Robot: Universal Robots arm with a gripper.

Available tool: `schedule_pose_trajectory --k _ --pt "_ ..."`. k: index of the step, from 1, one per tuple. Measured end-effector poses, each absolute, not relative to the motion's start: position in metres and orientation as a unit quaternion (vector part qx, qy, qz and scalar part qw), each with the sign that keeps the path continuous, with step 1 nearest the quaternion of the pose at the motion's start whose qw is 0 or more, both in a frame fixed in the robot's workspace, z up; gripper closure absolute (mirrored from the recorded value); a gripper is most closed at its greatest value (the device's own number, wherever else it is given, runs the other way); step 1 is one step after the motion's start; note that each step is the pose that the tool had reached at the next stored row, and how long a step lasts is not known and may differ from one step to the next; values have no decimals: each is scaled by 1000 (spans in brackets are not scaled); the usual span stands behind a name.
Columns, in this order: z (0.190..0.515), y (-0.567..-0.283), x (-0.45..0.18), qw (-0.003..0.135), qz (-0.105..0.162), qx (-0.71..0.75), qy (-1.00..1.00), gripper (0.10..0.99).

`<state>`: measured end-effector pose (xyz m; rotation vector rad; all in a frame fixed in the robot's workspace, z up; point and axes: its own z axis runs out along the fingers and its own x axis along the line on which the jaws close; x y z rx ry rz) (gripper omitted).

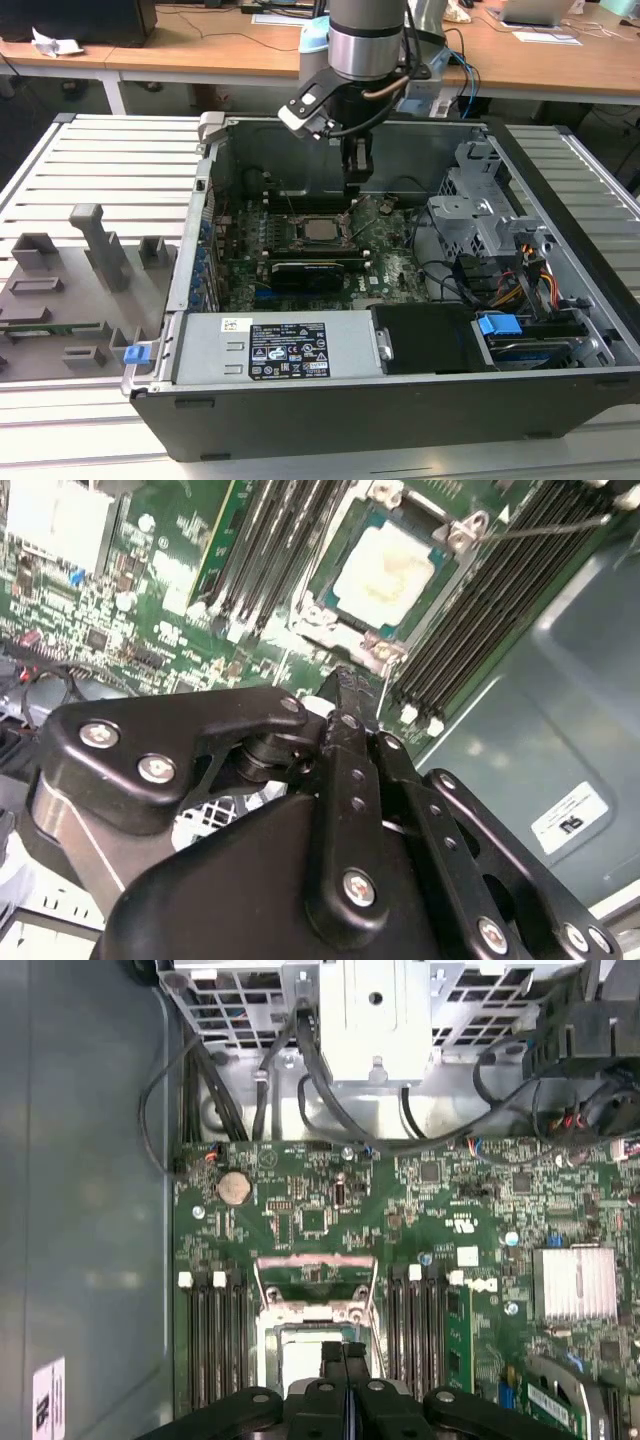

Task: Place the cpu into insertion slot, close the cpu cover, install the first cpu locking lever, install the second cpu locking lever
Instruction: 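Close the cpu cover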

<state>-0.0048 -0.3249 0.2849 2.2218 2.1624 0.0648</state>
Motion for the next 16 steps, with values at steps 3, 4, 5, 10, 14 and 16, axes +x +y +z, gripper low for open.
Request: schedule_pose_trajectory --k 3,4,5,10,14,16 --pt "284 -325 5 16 23 714 700 976" --pt "283 -325 8 15 22 713 701 976" --pt "282 -325 11 14 21 710 704 976" --pt "278 -325 16 12 20 694 719 976" --pt "276 -323 21 12 19 693 721 976" --pt "275 -322 23 12 19 693 721 976"
